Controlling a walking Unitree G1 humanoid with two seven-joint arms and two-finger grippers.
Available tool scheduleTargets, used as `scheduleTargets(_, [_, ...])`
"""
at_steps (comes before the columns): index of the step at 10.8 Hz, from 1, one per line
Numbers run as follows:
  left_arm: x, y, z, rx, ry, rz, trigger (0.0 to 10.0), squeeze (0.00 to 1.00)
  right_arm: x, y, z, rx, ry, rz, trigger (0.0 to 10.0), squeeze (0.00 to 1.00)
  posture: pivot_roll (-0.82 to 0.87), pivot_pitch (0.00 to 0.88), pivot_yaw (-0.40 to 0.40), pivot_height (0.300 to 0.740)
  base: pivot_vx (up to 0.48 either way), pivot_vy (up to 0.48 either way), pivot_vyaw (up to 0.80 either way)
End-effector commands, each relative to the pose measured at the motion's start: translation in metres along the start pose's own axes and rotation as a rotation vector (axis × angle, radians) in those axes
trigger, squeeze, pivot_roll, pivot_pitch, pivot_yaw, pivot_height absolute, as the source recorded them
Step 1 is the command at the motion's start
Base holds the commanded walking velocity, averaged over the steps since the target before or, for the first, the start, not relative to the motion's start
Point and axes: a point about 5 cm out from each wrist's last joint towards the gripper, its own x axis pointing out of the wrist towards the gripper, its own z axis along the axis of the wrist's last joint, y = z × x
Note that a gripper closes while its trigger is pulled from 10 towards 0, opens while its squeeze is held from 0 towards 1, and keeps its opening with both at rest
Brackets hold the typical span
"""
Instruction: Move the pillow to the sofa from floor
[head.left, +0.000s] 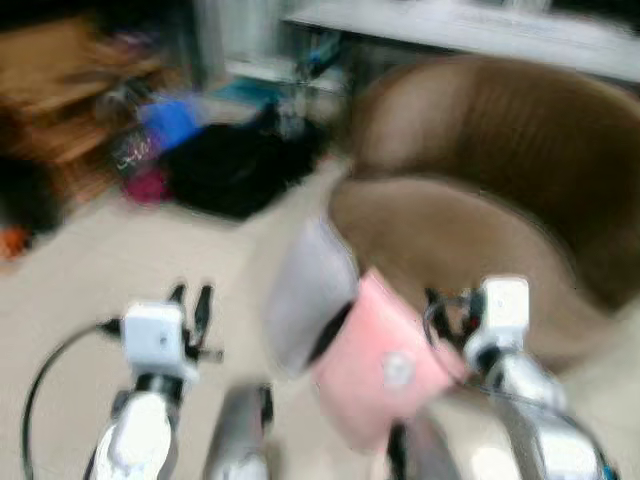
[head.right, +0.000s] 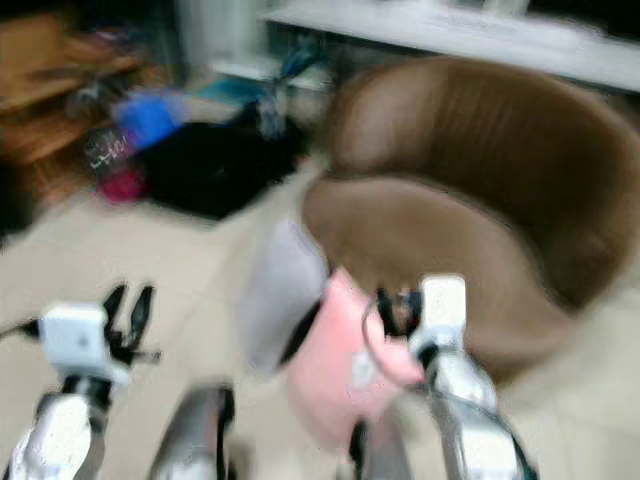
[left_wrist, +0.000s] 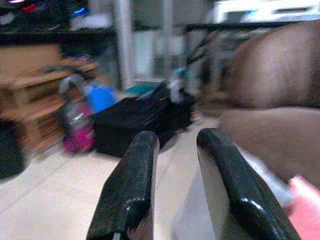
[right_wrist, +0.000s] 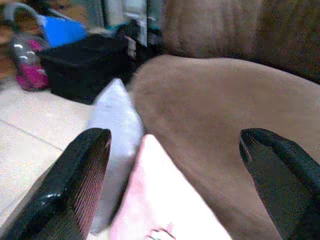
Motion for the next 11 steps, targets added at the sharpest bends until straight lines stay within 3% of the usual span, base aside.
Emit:
scheduleTargets(1, [0.0018,-0.0013,0.0008,0.010,-0.001,-0.018,10.0,0.00,-0.0012,0.0018,-0.0012,0.010,0.004,0.003,10.0,0.00,0.12,0.000,-0.033,0.553,0.000,0.000,0.00])
scheduleTargets(9, [0.0024,-0.0003,-0.0003,0.012,0.009,-0.021,10.0,0.00,-0.0007,0.0024,-0.0048,0.014,0.028,-0.014,10.0,0.00,0.11,0.000,-0.032,0.553,0.000,0.000,0.00])
scheduleTargets(11, [0.0030,0.0005,-0.0003,0.015,0.012,-0.022,10.0,0.00,-0.0003,0.0018,-0.0044,0.012,0.029,-0.019,10.0,0.00,0.11,0.000,-0.031,0.553,0.259,0.000,-0.77])
